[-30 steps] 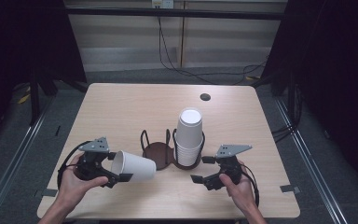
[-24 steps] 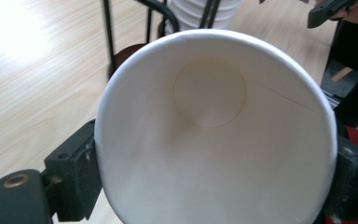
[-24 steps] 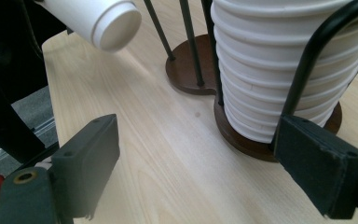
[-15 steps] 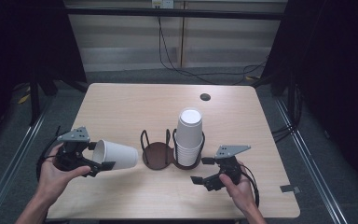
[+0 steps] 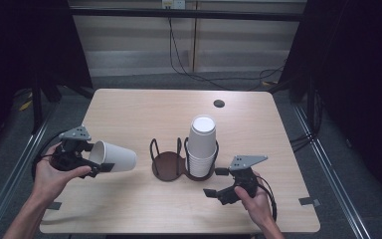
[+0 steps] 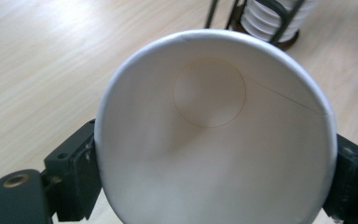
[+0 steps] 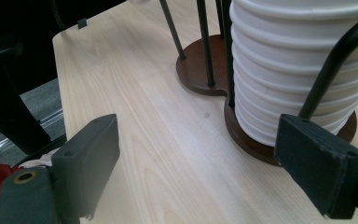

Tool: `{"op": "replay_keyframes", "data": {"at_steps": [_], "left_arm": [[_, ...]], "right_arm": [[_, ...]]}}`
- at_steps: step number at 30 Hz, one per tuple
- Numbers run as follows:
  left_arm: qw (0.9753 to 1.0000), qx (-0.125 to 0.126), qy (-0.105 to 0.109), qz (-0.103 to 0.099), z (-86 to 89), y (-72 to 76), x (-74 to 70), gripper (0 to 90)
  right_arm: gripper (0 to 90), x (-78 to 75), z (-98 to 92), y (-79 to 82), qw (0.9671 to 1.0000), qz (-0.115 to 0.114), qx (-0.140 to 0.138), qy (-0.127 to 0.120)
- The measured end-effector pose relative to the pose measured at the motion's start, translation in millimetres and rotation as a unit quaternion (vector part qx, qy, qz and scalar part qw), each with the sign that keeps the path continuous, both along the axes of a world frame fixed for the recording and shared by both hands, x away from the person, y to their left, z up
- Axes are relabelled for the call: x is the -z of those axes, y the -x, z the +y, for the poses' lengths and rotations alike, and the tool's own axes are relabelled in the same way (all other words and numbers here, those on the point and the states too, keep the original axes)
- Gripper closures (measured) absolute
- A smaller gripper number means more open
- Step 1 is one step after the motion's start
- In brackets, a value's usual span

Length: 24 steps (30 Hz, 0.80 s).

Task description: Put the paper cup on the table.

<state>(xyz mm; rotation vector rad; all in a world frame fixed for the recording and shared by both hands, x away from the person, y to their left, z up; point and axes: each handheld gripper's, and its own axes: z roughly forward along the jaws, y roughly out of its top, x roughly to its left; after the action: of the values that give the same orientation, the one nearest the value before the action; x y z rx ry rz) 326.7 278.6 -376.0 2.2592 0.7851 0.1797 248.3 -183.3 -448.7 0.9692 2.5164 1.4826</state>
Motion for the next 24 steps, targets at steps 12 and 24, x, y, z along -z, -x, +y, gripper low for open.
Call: {"op": "replay_keyframes", "data": {"at_steps": [12,24], "left_arm": [[0.9967,0.010,-0.078,0.019,-18.4,-31.3,-14.1,11.9],[0.9898,-0.007,-0.139,0.029,-47.1,-53.9,-11.3,11.6]], "right_arm": [[14.5,0.0,-1.3,0.3,1.0000,-0.001,0.002,0.000],[14.5,2.0,-0.3,-0.3,1.0000,0.004,0.000,0.005]]}}
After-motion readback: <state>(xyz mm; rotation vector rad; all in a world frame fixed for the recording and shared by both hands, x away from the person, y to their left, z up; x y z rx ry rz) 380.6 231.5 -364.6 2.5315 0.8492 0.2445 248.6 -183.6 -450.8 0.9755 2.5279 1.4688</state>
